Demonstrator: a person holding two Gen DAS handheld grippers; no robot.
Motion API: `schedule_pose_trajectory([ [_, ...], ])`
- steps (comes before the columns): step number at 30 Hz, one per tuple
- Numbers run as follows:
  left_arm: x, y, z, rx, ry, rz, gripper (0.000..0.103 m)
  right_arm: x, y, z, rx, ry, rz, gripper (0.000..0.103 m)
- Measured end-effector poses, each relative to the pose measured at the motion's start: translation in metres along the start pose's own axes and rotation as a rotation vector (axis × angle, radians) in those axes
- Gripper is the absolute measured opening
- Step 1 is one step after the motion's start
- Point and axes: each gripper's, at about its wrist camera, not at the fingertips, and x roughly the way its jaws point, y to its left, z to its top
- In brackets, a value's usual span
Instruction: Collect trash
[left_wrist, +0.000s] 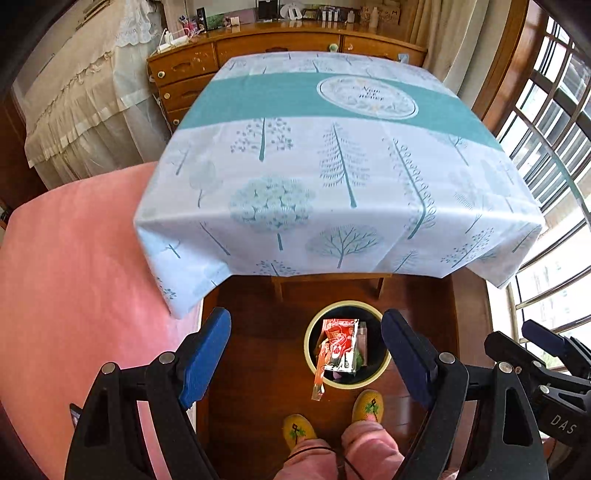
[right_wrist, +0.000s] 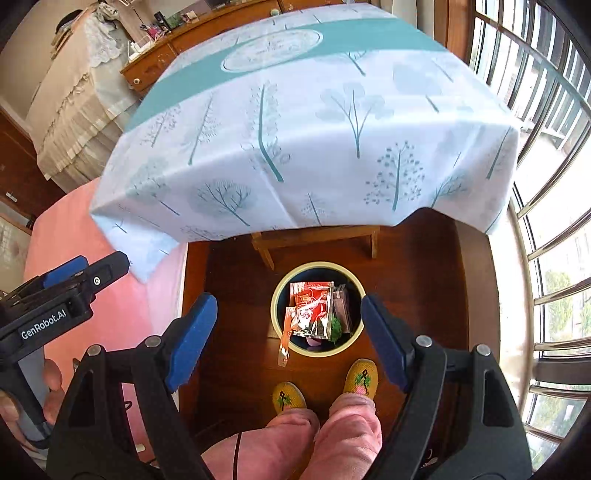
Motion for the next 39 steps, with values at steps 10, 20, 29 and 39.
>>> schedule_pose_trajectory([
  [10, -0.096, 0.0, 0.032, -0.044, -0.111, 0.021, 0.086, -0.103, 0.027, 0.045, -0.037, -0.091, 0.007, 0.078],
  [20, -0.132, -0.022, 0.057, -0.048, -0.204, 0.034, 0.086, -0.153, 0.043, 0.075, -0.09, -0.18, 0.013, 0.078],
  [29, -0.142, -0.037, 0.078, -0.036, -0.24, 0.036, 0.086, -0.166, 0.035, 0.094, -0.094, -0.228, 0.026, 0.078],
  [39, -0.141, -0.043, 0.09, -0.033, -0.248, 0.033, 0.086, -0.167, 0.03, 0.115, -0.104, -0.255, 0.032, 0.078],
])
